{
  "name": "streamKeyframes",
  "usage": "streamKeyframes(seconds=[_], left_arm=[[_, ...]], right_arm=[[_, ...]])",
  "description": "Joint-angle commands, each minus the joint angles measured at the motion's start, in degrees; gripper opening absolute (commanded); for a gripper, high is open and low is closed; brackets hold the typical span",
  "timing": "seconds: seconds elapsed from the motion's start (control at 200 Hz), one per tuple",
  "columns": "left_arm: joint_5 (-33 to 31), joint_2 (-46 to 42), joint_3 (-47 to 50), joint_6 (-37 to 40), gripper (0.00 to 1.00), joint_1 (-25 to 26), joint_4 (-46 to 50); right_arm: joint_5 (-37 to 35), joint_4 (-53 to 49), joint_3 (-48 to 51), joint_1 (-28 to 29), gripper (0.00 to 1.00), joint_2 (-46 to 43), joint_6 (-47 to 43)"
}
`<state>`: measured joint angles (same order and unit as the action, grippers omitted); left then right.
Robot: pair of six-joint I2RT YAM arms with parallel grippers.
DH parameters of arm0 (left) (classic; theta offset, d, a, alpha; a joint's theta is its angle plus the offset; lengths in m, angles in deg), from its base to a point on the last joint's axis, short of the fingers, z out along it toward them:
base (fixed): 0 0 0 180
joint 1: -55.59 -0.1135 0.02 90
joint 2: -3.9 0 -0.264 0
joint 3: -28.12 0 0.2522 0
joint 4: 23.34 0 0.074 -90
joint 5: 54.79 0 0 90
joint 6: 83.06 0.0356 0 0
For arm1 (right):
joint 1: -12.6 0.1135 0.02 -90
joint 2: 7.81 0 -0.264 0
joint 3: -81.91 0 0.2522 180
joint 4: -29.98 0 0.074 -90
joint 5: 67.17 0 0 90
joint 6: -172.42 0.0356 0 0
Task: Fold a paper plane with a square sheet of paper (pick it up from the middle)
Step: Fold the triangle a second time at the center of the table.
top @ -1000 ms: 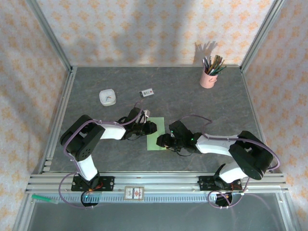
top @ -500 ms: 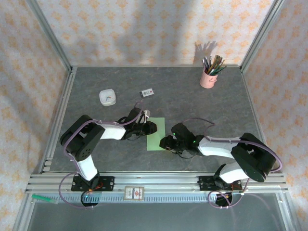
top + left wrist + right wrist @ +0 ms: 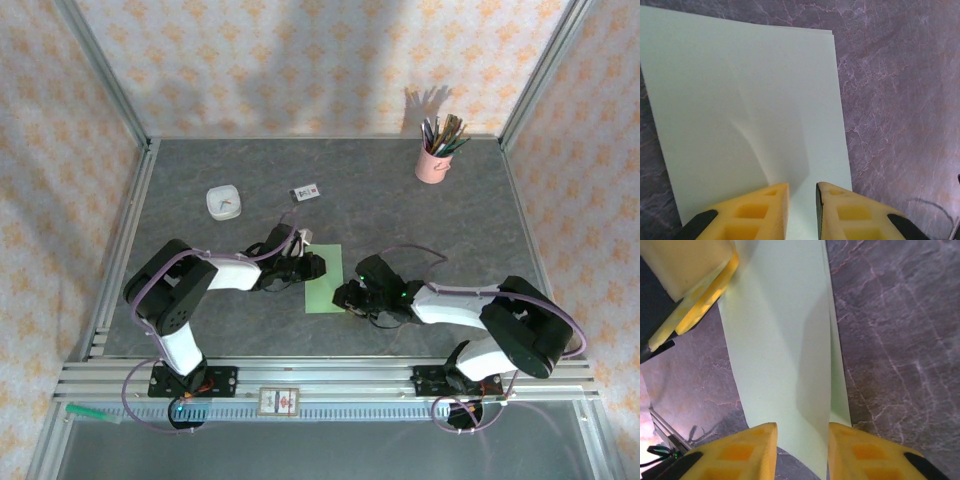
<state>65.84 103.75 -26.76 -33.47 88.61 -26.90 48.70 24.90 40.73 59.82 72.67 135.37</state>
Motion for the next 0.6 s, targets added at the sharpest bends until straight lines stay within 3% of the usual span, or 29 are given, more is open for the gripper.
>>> streamKeyframes(seconds=[0.0,0.355,0.596], left_arm=[[-0.9,-1.0,0.6,1.0,0.26,0.2,3.1],[0.6,-2.7,-1.6,2.8,0.28,0.2,3.6],[-0.4,-15.4,4.6,8.5,0.4,0.3,-1.2]], right_arm=[[-2.3,0.4,0.9,0.5,0.27,-0.6,1.0],[-2.9,-0.3,0.0,0.5,0.07,-2.1,3.0],[-2.8,-2.2,-0.8,0.4,0.01,-6.3,8.3]])
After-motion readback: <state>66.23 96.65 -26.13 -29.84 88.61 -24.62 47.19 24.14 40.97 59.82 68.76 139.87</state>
